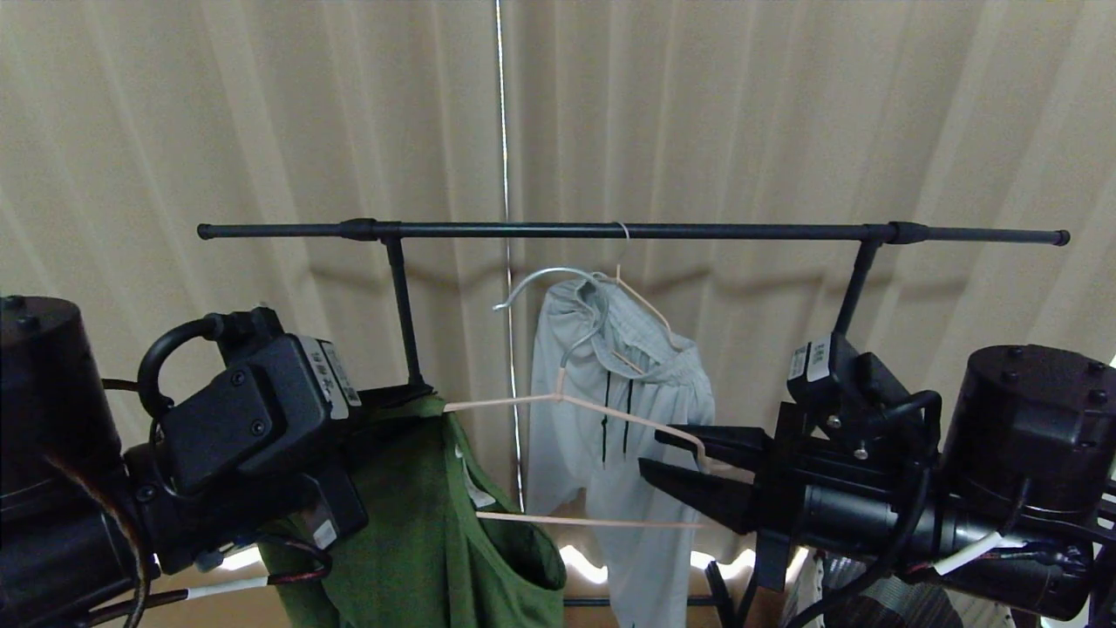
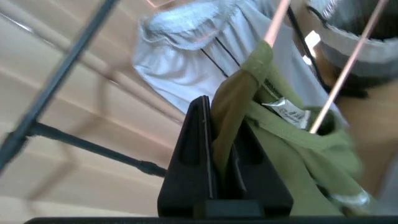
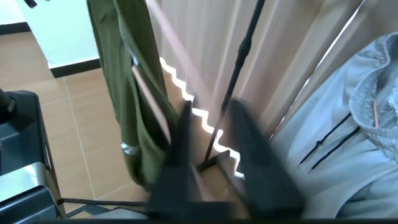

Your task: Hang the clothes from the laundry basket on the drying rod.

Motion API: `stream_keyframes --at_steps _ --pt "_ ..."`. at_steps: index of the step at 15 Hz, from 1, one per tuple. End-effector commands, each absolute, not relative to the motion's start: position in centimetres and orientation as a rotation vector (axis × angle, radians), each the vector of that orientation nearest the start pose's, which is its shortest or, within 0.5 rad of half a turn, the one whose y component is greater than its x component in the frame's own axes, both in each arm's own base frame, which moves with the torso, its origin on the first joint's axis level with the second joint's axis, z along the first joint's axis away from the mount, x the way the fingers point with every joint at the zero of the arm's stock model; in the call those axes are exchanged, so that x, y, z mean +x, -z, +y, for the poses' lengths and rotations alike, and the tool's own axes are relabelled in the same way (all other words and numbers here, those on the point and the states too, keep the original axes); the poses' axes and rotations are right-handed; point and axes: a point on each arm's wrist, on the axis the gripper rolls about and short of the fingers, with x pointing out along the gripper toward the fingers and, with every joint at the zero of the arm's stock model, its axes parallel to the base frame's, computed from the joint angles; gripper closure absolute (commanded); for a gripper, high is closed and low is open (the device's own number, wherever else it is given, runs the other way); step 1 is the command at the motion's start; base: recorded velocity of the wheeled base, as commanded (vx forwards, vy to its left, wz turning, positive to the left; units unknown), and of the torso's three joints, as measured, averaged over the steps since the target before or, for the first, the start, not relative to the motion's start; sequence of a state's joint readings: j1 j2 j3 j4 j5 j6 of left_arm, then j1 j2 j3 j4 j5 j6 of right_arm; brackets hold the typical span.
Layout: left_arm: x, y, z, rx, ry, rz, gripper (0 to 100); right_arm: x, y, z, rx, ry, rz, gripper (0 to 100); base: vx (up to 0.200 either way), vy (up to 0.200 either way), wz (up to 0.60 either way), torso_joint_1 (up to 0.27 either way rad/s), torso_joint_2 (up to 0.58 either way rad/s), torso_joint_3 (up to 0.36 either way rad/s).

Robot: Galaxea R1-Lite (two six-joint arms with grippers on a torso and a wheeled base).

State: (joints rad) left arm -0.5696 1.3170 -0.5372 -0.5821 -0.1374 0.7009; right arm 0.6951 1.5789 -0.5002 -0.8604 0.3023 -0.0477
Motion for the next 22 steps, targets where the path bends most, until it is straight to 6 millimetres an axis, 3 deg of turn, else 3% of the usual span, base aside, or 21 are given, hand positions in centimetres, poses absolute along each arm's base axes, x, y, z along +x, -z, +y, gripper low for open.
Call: stream_keyframes --at_steps 1,4,7,14,20,22 --pt "16.8 -19.8 -10.7 0.708 0.703 -0.052 100 18.7 -15.9 16.3 -0.093 -0.951 0.200 0 0.000 0.000 0.00 0.000 0.00 0.000" --pt "16.7 -20.1 -9.8 0.702 0.623 -0.041 100 18.2 -15.9 15.7 -0.098 -0.896 0.191 0 0.000 0.000 0.00 0.000 0.00 0.000" --pt "17.3 -19.2 -7.1 0.690 0.444 0.058 100 18.4 -16.3 13.9 -0.090 -0.831 0.168 0 0.000 0.000 0.00 0.000 0.00 0.000" --pt "16.2 -20.6 -6.4 0.639 0.381 0.010 100 16.8 -13.8 12.6 -0.110 -0.822 0.271 0 0.000 0.000 0.00 0.000 0.00 0.000" --pt "16.2 -22.5 -7.6 0.489 0.434 -0.047 100 16.9 -12.6 13.8 -0.104 -0.863 0.294 0 0.000 0.000 0.00 0.000 0.00 0.000" --pt "15.3 -23.1 -9.0 0.446 0.526 -0.087 100 17.4 -11.9 15.7 -0.028 -0.904 0.288 0 0.000 0.000 0.00 0.000 0.00 0.000"
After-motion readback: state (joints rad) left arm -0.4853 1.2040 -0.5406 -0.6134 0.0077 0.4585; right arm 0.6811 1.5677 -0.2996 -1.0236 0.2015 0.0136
